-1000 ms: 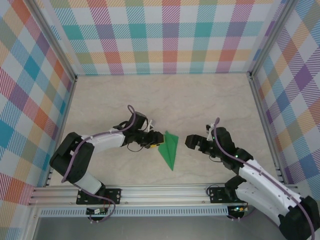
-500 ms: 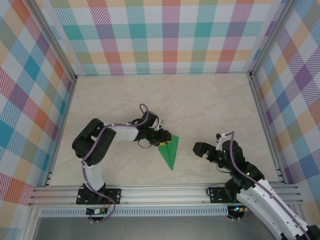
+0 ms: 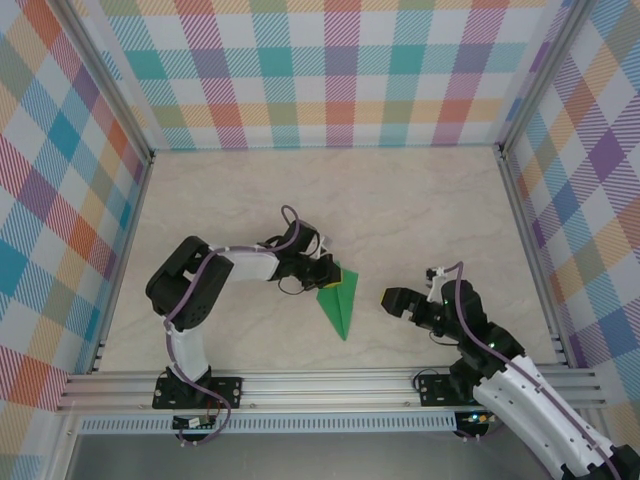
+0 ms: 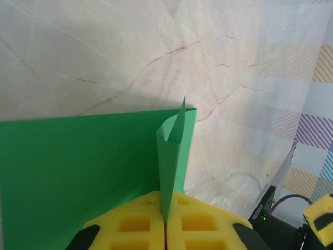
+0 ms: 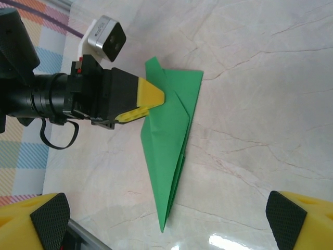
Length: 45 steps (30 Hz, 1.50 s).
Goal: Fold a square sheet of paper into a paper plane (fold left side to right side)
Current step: Turn over the paper at the center of the table.
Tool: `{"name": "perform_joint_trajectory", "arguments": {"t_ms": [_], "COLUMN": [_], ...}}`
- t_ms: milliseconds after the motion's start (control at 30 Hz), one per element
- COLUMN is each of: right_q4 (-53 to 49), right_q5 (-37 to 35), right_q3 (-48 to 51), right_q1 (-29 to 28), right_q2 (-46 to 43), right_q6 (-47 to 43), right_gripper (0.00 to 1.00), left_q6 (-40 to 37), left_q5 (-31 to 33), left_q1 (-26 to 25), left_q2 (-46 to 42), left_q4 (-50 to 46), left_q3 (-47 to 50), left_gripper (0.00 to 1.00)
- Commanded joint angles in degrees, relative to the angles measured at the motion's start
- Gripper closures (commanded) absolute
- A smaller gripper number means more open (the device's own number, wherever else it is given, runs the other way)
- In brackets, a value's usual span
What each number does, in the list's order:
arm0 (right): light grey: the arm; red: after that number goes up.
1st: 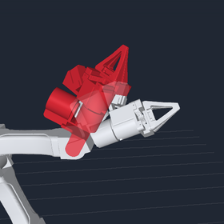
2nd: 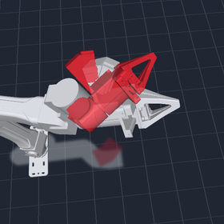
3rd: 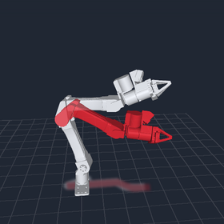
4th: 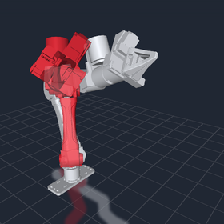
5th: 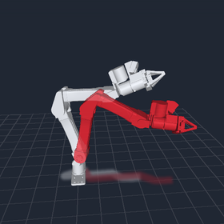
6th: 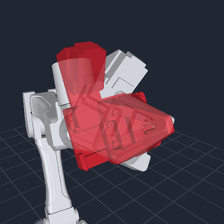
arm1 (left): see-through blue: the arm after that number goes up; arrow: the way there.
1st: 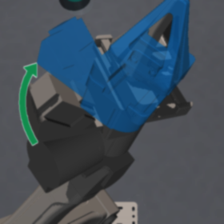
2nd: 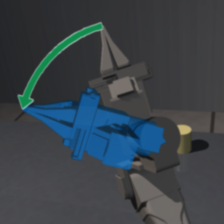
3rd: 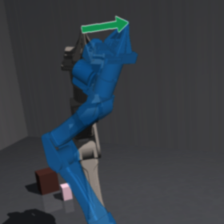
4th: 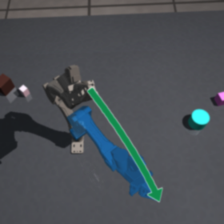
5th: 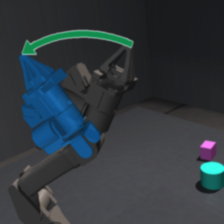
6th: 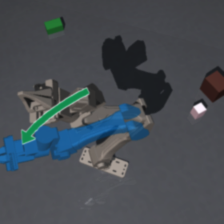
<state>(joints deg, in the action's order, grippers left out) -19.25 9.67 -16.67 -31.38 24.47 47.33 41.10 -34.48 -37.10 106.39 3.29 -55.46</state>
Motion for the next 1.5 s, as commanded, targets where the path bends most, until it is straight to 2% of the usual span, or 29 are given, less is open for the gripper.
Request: {"name": "perform_joint_trajectory", "arguments": {"t_ms": [0,267,500,600,1100,1233,1367,1467], "right_q4": [9.6,28.1,44.9,48.5,48.3,44.6,35.3,31.3], "right_q5": [8.0,26.3,38.0,40.0,40.9,40.0,36.9,36.3], "right_q3": [0.5,-6.9,-17.8,-21.0,-26.3,-27.2,-28.0,-26.7], "right_q1": [1.0,3.3,3.1,2.8,-1.7,-1.9,-1.7,0.4], "right_q2": [3.6,18.1,30.6,31.5,33.8,33.7,31.8,29.3], "right_q6": [0.7,1.0,5.7,5.6,6.2,4.5,-0.2,-1.1], "right_gripper": [0.0,0.0,0.0,0.0,0.02,0.06,0.0,0.0], "left_q6": [-3.3,-8.1,-7.5,-8.1,-2.8,-2.4,-3.0,-4.2], "left_q5": [1.2,6.0,8.0,8.4,-0.3,-1.1,-0.8,0.1], "left_q1": [-0.4,1.0,1.2,1.2,1.2,1.2,1.2,1.2], "left_q2": [-8.3,-26.2,-36.6,-38.6,-40.4,-39.8,-40.3,-41.2], "left_q4": [-3.5,-12.4,-8.3,-8.7,3.0,3.2,2.0,-0.2], "left_q3": [-2.2,-8.0,-11.7,-12.5,-11.1,-11.0,-11.1,-11.6], "left_gripper": [0.98,1.0,0.98,0.98,0.97,0.97,0.97,0.97]}}
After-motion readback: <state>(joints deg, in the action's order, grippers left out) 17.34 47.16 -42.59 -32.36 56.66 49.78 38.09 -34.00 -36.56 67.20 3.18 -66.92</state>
